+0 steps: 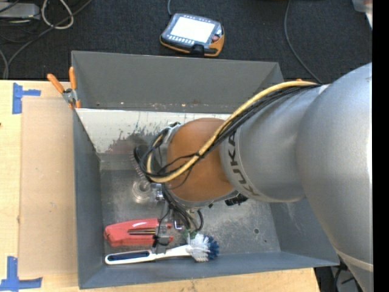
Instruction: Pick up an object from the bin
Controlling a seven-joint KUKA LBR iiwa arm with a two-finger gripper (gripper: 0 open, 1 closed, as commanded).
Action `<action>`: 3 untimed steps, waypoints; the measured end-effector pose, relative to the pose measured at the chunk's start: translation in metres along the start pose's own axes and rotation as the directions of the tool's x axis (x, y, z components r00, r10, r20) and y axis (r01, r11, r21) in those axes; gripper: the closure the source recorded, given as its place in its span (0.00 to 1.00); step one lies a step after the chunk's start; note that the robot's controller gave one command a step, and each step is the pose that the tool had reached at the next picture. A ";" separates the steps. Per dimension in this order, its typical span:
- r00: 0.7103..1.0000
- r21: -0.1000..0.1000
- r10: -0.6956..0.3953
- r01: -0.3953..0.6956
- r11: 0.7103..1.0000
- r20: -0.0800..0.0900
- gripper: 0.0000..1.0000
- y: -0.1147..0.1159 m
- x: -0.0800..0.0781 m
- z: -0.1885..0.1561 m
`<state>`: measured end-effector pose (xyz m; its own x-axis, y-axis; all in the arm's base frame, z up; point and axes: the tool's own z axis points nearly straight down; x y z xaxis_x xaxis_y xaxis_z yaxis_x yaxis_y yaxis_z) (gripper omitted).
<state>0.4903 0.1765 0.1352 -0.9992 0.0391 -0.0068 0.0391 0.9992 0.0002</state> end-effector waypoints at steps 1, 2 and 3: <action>0.999 0.001 -0.040 0.040 0.999 -0.020 0.00 0.020 0.003 0.060; 0.953 0.000 0.301 -0.301 0.953 -0.003 0.00 0.013 -0.009 0.066; 0.999 0.002 -0.026 0.026 1.000 -0.019 1.00 0.018 0.001 0.060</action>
Offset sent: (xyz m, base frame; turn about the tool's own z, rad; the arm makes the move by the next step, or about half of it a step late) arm 0.0108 0.0128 -0.0652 0.3045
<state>0.4903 0.1948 0.0755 -0.9998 0.0129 0.0120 0.0129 0.9999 -0.0018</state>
